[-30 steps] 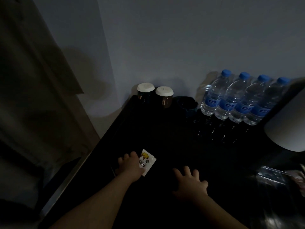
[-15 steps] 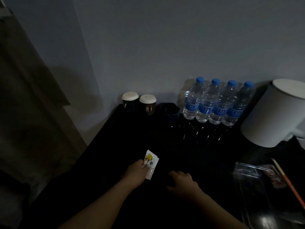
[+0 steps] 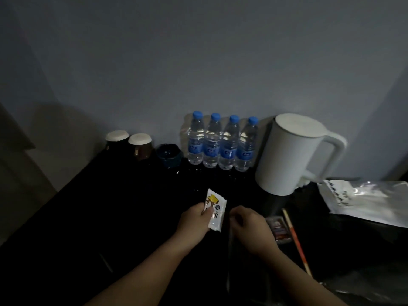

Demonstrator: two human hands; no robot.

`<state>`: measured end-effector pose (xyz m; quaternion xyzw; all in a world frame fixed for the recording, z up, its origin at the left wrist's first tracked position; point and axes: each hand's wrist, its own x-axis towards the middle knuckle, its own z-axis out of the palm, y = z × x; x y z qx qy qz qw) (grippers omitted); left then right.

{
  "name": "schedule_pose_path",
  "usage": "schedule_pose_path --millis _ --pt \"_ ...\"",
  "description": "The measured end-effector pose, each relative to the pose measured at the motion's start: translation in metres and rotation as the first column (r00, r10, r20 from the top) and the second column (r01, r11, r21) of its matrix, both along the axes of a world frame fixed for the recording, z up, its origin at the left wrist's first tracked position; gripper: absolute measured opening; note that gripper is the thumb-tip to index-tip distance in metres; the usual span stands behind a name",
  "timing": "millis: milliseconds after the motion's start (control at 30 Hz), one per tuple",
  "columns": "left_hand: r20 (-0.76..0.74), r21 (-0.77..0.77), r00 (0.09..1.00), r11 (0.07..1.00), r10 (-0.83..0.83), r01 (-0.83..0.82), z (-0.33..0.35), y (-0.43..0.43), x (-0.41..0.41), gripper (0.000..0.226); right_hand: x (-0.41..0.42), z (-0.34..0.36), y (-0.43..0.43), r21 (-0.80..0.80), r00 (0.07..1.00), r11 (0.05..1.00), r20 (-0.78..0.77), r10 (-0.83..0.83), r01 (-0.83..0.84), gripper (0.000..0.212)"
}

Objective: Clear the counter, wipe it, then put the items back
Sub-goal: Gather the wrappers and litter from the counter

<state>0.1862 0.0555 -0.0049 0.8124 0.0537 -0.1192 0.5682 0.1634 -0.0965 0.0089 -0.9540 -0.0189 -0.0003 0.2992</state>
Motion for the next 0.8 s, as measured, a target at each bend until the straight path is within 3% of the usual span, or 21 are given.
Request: schedule_pose_path --millis 267,433,633,800 --pt "0.017 -0.011 0.999 0.999 0.048 -0.048 -0.001 -0.074 -0.009 0.020 -0.009 -0.029 -0.107 -0.005 0.978 0.982 -0.097 -0.186 0.186 0.018" --pt "0.027 0.053 0.998 0.997 0.052 -0.053 0.002 -0.091 -0.009 0.016 -0.008 -0.043 -0.134 -0.084 0.965 0.988 -0.219 -0.144 0.129 0.026" --pt "0.026 0.160 0.996 0.983 0.082 -0.085 -0.001 -0.103 0.005 0.014 0.010 -0.054 -0.134 -0.084 0.967 0.992 -0.228 -0.112 0.095 0.022" --pt "-0.010 0.166 0.995 0.981 0.099 -0.096 -0.002 -0.101 0.017 0.017 0.025 -0.062 -0.125 -0.179 0.961 0.984 -0.271 -0.045 -0.004 0.039"
